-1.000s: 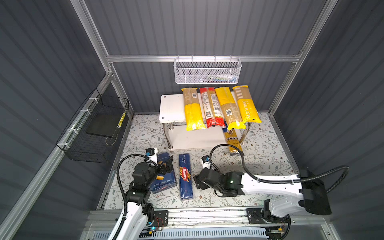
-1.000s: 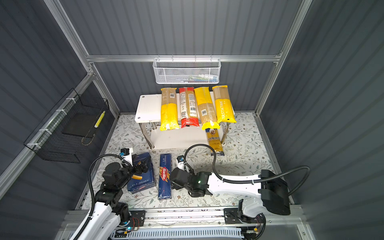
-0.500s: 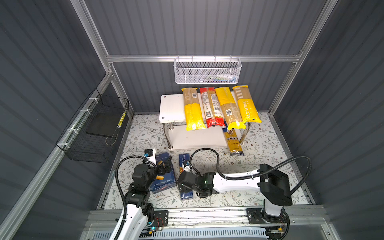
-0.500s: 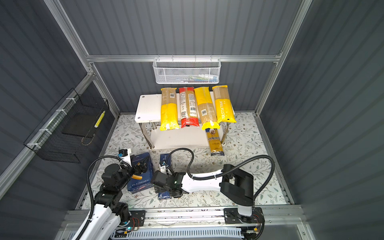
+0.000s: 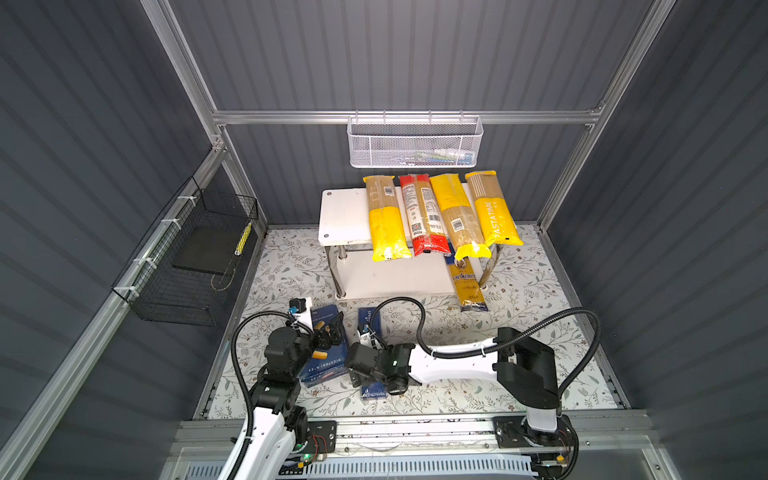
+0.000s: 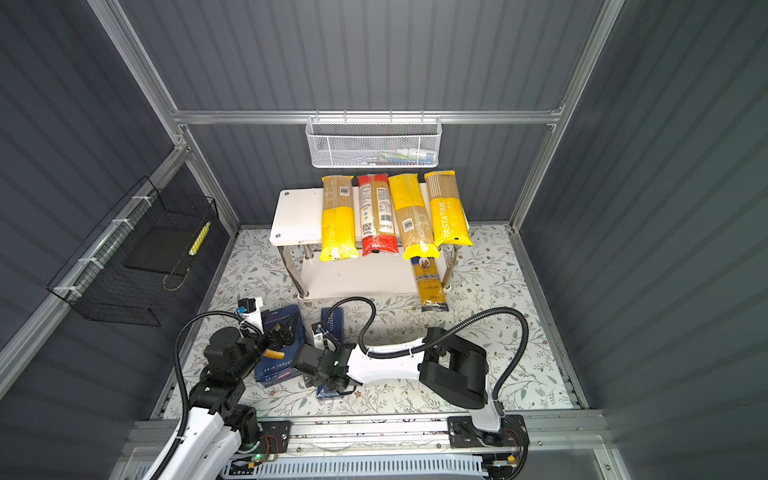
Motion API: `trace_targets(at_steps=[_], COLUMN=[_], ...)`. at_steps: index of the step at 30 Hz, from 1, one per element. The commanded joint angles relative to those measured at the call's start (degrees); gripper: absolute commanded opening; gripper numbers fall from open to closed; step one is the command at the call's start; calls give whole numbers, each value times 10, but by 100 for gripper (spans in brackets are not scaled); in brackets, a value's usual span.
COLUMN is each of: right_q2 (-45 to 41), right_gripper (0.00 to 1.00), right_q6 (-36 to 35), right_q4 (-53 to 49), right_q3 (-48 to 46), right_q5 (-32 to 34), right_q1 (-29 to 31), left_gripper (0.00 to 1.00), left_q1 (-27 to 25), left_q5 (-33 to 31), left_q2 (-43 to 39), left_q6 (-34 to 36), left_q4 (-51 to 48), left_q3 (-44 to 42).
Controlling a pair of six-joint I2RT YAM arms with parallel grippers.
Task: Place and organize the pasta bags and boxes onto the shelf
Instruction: 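Move the open right gripper over the blue Barilla Spaghetti No.5 box, then close the right gripper on the Barilla spaghetti box's end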
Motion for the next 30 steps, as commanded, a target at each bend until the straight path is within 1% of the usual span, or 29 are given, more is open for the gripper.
trace_targets(at_steps=[1, 7, 13, 16, 19, 23, 30], right_q2=[0, -30, -80, -94, -82, -58, -18], right_gripper=[95, 95, 96, 97, 97, 98, 99], right_q6=[11, 9, -31, -36, -37, -25, -1], right_q4=[-74, -110, -86, -83, -73, -39, -32], right_q3=[-10, -27, -42, -52, -53, -56, -48], right_q5=[22, 31, 18, 23, 21, 1, 11], right_q1=[-2, -4, -5, -4, -5, -5, -6], left_gripper=[100, 100, 99, 100, 100, 100, 99], left_q1=[1, 1, 1, 1, 1, 1, 1], left_q5=[9, 11, 13, 15, 16, 16, 17], left_q2=[1, 4, 5, 9, 9, 7, 8], left_q6=[-1, -1, 0, 1, 1, 1, 1], left_q4=[0, 1, 2, 4, 5, 4, 5], left_q3=[-2, -1, -1, 0, 0, 0, -1])
